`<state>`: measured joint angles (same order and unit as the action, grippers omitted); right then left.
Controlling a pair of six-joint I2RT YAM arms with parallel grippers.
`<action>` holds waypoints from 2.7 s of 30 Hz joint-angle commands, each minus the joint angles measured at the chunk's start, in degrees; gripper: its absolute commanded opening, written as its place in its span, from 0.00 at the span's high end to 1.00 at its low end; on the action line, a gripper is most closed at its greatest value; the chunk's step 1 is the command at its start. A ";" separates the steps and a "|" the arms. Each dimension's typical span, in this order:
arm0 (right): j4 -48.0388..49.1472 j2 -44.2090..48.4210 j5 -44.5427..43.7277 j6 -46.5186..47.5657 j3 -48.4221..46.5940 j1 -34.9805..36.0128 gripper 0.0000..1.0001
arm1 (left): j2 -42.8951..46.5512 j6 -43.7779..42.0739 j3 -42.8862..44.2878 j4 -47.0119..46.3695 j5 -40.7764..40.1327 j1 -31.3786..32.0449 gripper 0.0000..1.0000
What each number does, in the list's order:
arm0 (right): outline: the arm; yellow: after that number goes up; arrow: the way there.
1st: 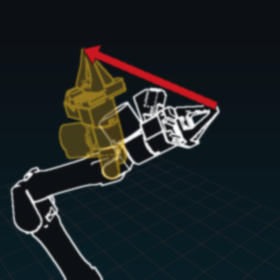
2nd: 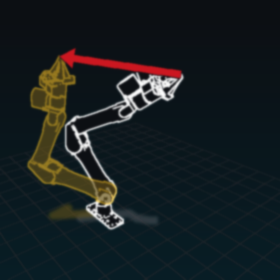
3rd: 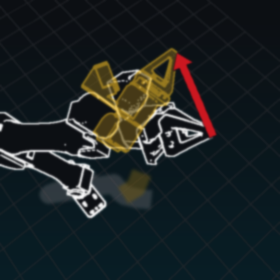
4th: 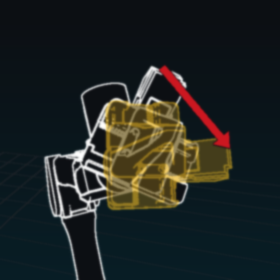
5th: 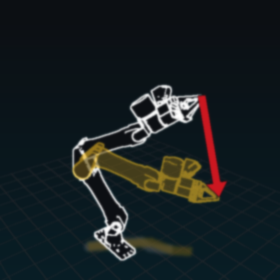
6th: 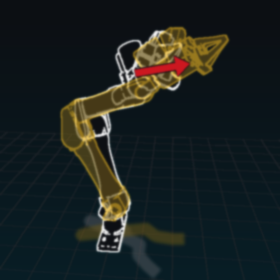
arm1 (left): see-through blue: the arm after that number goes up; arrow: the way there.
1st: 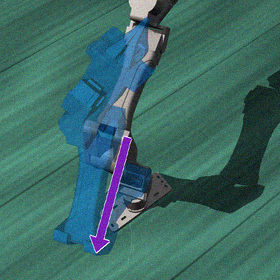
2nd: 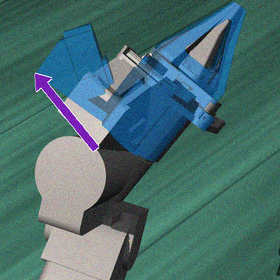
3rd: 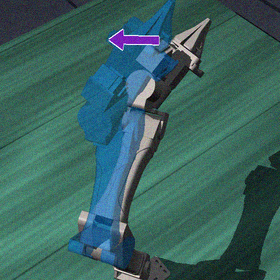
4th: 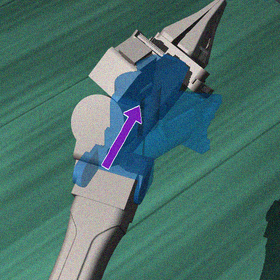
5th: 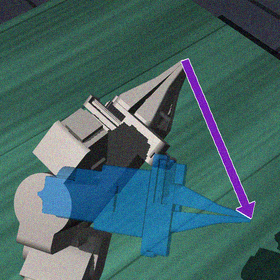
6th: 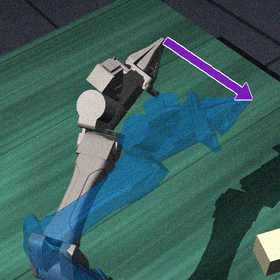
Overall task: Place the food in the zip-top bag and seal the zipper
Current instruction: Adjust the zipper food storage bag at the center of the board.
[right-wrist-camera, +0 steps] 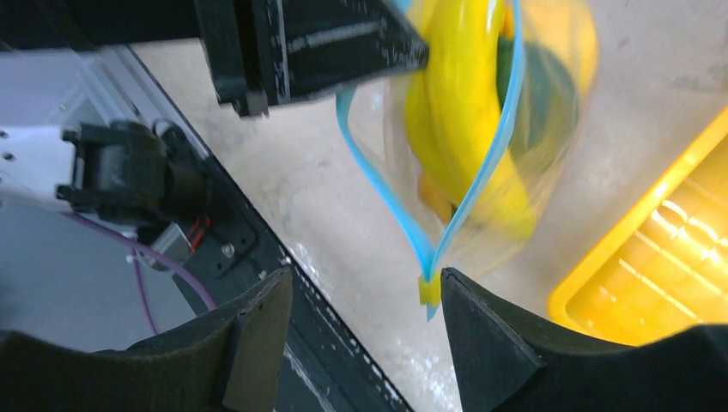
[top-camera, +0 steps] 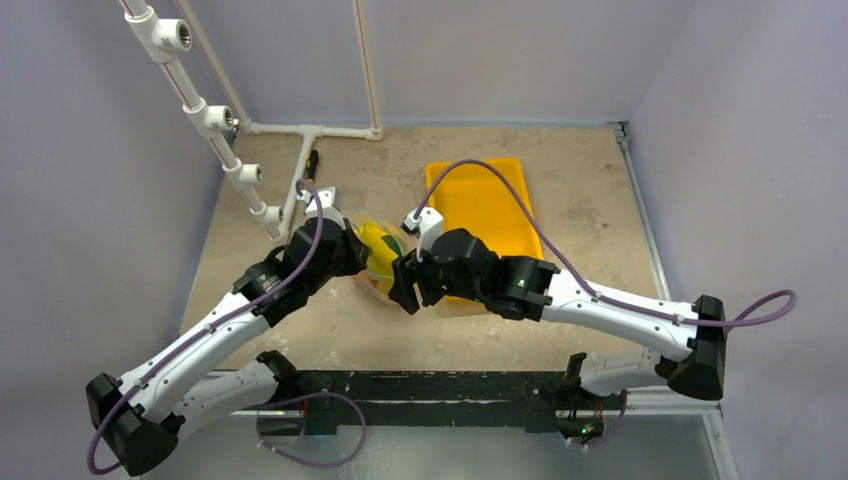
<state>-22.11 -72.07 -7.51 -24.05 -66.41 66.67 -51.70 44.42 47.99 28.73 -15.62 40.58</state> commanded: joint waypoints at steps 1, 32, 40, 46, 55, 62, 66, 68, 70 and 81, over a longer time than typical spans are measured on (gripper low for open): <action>-3.22 -0.96 -4.84 -3.19 0.45 2.29 0.33 | -0.15 0.80 0.44 -1.69 0.41 0.22 1.00; -7.02 -8.61 -19.17 -5.21 -4.88 4.42 0.62 | -0.41 0.66 0.29 -1.53 1.19 0.21 1.00; -7.24 -8.91 -19.30 -5.38 -4.45 4.85 0.58 | -0.43 0.79 -0.26 -1.93 1.29 0.20 1.00; -7.68 -9.53 -19.74 -5.66 -4.26 5.12 0.62 | -0.48 0.91 -0.43 -1.94 1.29 0.25 1.00; -8.32 -10.02 -21.00 -6.33 -4.42 5.57 0.79 | -0.69 0.87 -0.33 -2.03 1.20 0.21 1.00; -8.55 -9.30 -22.24 -5.87 -5.65 5.66 1.00 | -0.51 1.09 0.29 -0.82 0.33 0.21 1.00; -6.78 -9.64 -20.14 -3.47 -6.01 5.74 1.00 | -0.52 -0.80 2.64 2.37 -1.52 0.14 0.92; -6.28 -9.75 -19.04 -2.38 -6.52 5.83 1.00 | -0.30 -2.72 4.33 4.38 -2.75 0.16 0.85; -5.75 -9.62 -17.86 -0.91 -7.14 5.90 1.00 | 0.13 -4.84 5.97 6.05 -4.00 0.14 0.79; -4.69 -9.88 -10.80 9.32 -11.34 5.99 1.00 | 2.23 -17.33 14.88 11.35 -3.93 0.17 0.47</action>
<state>-29.34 -82.35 -21.28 -20.47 -73.63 72.34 -50.35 34.00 58.83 38.87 -20.32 40.58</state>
